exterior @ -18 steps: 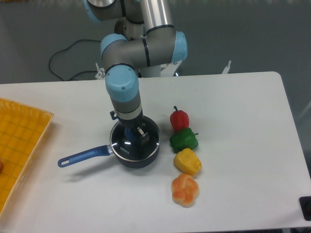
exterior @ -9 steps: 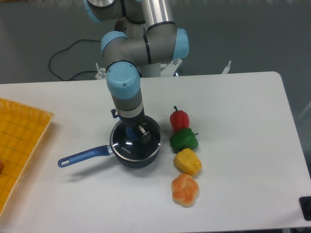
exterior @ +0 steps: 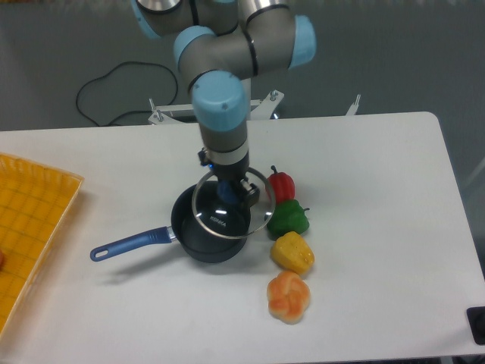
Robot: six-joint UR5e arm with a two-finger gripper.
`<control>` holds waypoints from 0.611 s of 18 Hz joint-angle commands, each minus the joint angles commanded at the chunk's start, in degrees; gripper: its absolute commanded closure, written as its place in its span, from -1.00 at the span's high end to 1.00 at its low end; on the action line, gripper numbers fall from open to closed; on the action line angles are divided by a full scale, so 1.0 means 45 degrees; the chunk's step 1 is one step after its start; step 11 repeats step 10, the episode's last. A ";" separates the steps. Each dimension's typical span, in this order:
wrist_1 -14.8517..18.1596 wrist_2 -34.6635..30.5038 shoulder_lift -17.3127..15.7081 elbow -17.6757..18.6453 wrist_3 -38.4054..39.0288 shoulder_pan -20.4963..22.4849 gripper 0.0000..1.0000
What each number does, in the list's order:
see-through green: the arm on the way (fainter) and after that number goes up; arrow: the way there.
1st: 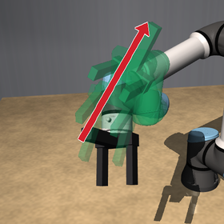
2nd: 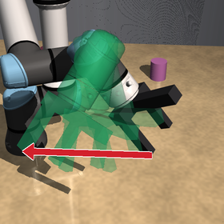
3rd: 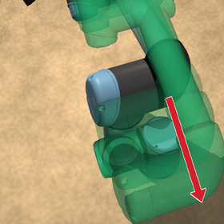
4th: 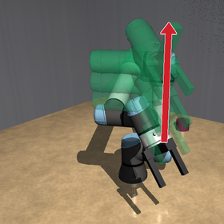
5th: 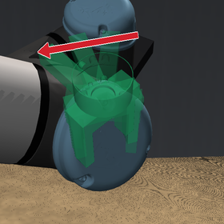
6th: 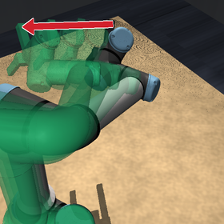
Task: Open the lid
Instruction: 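Lift the glass lid up off the saucepan by its knob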
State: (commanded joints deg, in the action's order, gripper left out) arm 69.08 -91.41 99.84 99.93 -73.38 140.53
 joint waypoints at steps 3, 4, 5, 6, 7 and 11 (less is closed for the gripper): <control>0.0000 0.0000 0.0039 -0.0137 -0.0313 0.0547 0.19; 0.0000 0.0000 0.0058 -0.0137 -0.0391 0.0761 0.19; 0.0000 0.0000 0.0078 -0.0156 -0.0566 0.0957 0.19; 0.0000 0.0000 0.0117 -0.0195 -0.0780 0.1152 0.19; 0.0000 0.0000 0.0137 -0.0234 -0.0937 0.1328 0.19; 0.0000 -0.0020 0.0312 -0.0313 -0.1386 0.1875 0.19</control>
